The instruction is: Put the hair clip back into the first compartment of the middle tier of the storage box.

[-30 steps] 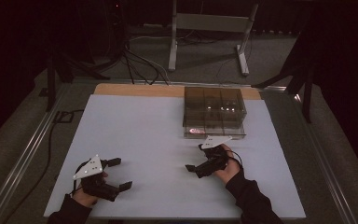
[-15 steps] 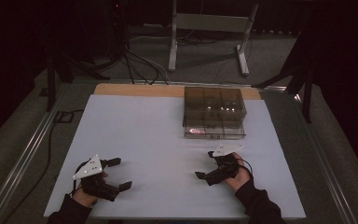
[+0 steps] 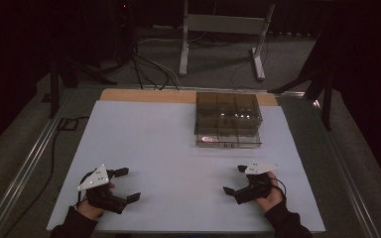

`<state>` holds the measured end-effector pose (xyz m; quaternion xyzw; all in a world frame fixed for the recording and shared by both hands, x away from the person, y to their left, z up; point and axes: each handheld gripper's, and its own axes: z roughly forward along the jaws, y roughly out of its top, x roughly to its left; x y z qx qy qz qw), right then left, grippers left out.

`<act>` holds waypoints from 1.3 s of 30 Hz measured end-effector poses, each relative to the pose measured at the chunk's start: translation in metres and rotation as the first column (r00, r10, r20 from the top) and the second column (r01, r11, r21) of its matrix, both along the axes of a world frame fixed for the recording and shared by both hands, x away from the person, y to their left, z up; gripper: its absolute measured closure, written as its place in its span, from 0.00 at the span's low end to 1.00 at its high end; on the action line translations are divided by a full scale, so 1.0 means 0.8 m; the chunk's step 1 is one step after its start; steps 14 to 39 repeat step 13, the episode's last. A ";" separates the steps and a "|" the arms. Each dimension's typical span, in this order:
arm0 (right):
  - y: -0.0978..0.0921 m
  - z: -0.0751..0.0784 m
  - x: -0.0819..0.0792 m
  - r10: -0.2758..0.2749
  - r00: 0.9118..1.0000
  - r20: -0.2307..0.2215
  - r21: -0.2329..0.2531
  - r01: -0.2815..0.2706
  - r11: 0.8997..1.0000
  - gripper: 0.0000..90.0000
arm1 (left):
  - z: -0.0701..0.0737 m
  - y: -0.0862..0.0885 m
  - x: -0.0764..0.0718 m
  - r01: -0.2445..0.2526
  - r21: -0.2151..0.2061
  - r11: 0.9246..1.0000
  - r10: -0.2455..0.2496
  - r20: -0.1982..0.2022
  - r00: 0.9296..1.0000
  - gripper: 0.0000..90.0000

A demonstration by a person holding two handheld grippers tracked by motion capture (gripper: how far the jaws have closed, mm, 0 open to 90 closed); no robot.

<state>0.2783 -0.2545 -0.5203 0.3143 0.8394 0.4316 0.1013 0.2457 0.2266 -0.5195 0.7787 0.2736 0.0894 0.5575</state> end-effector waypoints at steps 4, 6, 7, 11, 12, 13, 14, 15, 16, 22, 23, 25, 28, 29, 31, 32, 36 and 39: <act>-0.015 -0.001 -0.005 -0.030 1.000 -0.004 0.001 0.030 1.000 0.00 | 0.000 0.000 0.000 0.001 0.002 1.000 -0.001 0.001 1.000 0.00; -0.022 -0.001 -0.007 -0.042 0.999 -0.004 0.003 0.042 0.999 0.00 | 0.000 0.000 0.000 -0.001 0.001 1.000 0.001 0.001 1.000 0.00; -0.026 -0.001 -0.008 -0.048 0.999 -0.003 0.007 0.048 0.999 0.00 | 0.000 0.000 0.000 -0.002 0.001 1.000 0.002 0.001 1.000 0.00; -0.039 -0.001 -0.007 -0.075 0.997 -0.015 0.042 0.075 0.996 0.00 | 0.000 0.000 0.000 -0.001 0.003 1.000 0.001 -0.001 1.000 0.00; -0.041 -0.001 -0.008 -0.080 0.997 -0.014 0.042 0.080 0.996 0.00 | 0.000 -0.001 0.000 0.000 0.004 1.000 0.000 0.000 1.000 0.00; -0.043 -0.001 -0.008 -0.083 0.996 -0.016 0.038 0.084 0.996 0.00 | 0.000 0.000 0.000 0.002 0.006 1.000 -0.002 0.001 1.000 0.00; -0.043 -0.001 -0.008 -0.083 0.996 -0.016 0.038 0.084 0.996 0.00 | 0.000 0.000 0.000 0.002 0.006 1.000 -0.002 0.001 1.000 0.00; -0.043 -0.001 -0.008 -0.083 0.996 -0.016 0.038 0.084 0.996 0.00 | 0.000 0.000 0.000 0.002 0.006 1.000 -0.002 0.001 1.000 0.00; -0.043 -0.001 -0.008 -0.083 0.996 -0.016 0.038 0.084 0.996 0.00 | 0.000 0.000 0.000 0.002 0.006 1.000 -0.002 0.001 1.000 0.00; -0.043 -0.001 -0.008 -0.083 0.996 -0.016 0.038 0.084 0.996 0.00 | 0.000 0.000 0.000 0.002 0.006 1.000 -0.002 0.001 1.000 0.00; -0.043 -0.001 -0.008 -0.083 0.996 -0.016 0.038 0.084 0.996 0.00 | 0.000 0.000 0.000 0.002 0.006 1.000 -0.002 0.001 1.000 0.00; -0.043 -0.001 -0.008 -0.083 0.996 -0.016 0.038 0.084 0.996 0.00 | 0.000 0.000 0.000 0.002 0.006 1.000 -0.002 0.001 1.000 0.00; -0.043 -0.001 -0.008 -0.083 0.996 -0.016 0.038 0.084 0.996 0.00 | 0.000 0.000 0.000 0.002 0.006 1.000 -0.002 0.001 1.000 0.00; -0.043 -0.001 -0.008 -0.083 0.996 -0.016 0.038 0.084 0.996 0.00 | 0.000 0.000 0.000 0.002 0.006 1.000 -0.002 0.001 1.000 0.00; -0.043 -0.001 -0.008 -0.083 0.996 -0.016 0.038 0.084 0.996 0.00 | 0.000 0.000 0.000 0.002 0.006 1.000 -0.002 0.001 1.000 0.00; -0.043 -0.001 -0.008 -0.083 0.996 -0.016 0.038 0.084 0.996 0.00 | 0.000 0.000 0.000 0.002 0.006 1.000 -0.002 0.001 1.000 0.00; -0.043 -0.001 -0.008 -0.083 0.996 -0.016 0.038 0.084 0.996 0.00 | 0.000 0.000 0.000 0.002 0.006 1.000 -0.002 0.001 1.000 0.00; -0.043 -0.001 -0.008 -0.083 0.996 -0.016 0.038 0.084 0.996 0.00 | 0.000 0.000 0.000 0.002 0.006 1.000 -0.002 0.001 1.000 0.00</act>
